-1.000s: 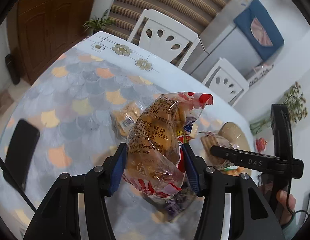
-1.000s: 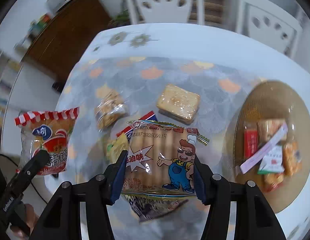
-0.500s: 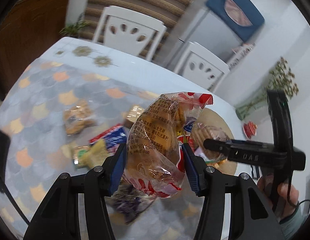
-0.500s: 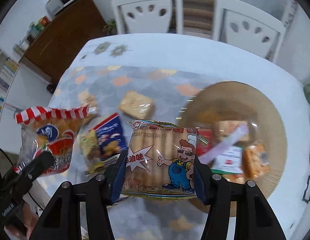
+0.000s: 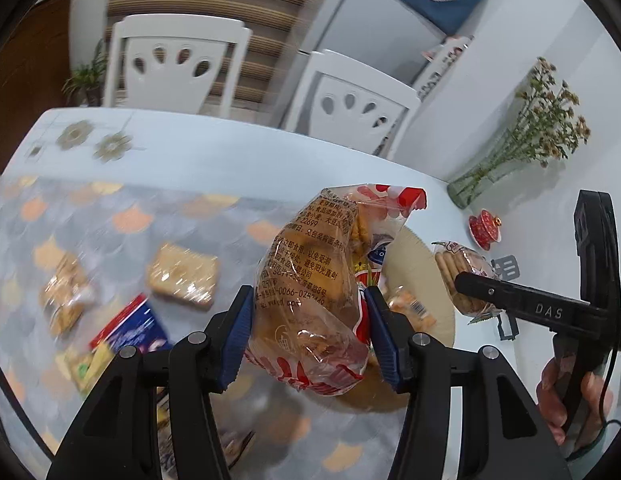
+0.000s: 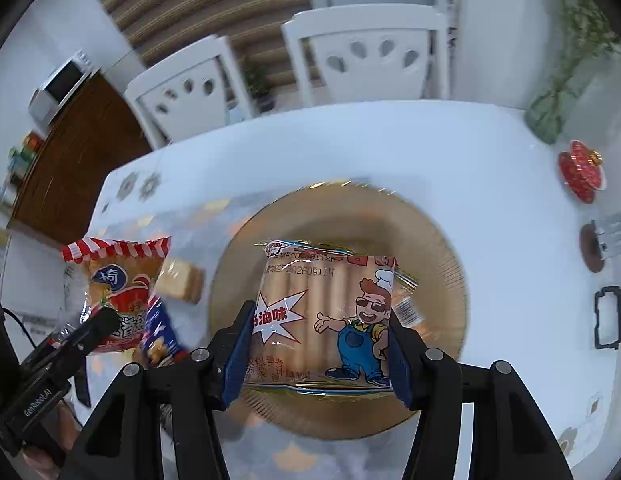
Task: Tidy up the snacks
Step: 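Carry both bags over the plate and open both tools, then grasp the barcoded cracker bag with the left tool while the right tool reaches the wrapped toast slice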
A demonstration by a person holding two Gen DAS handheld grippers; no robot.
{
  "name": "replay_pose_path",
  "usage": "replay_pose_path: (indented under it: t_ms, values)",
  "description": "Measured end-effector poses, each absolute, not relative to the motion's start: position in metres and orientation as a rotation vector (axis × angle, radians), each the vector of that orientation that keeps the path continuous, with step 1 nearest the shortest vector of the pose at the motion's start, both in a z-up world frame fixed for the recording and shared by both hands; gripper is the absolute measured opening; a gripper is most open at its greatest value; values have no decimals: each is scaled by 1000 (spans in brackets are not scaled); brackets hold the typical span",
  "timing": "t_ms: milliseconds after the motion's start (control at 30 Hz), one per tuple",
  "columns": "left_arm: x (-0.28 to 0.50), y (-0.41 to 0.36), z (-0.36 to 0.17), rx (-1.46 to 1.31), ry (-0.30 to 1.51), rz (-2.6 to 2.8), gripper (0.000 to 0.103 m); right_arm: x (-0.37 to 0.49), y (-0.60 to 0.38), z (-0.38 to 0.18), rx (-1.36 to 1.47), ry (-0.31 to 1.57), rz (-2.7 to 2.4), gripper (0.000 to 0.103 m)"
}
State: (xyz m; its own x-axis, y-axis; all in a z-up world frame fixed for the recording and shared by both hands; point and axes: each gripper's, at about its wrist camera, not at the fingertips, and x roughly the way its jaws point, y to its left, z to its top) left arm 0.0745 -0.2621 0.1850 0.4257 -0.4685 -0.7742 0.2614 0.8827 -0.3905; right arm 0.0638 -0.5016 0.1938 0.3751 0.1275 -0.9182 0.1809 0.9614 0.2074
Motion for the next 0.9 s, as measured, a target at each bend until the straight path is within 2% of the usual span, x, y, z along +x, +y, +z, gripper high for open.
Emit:
replay_pose_path:
  t_ms: [400,467,500,533,900]
  values:
    - [87,-323,158,-145,1130,-526,52,86,-518,162,336,1263,-4,57]
    - [86,-327,157,-140,1143,-556,59,88,-520,154,355,1290,12,62]
    - [84,-327,157,-137,1144,-563,65,88,-523,150,373,1307,18,66]
    - [83,-326,157,-137,1141,-555,69,88,-525,146,403,1323,23,66]
    - [74,-279,179,-213,1059,-466,69,62,-524,148,381,1330,-4,66]
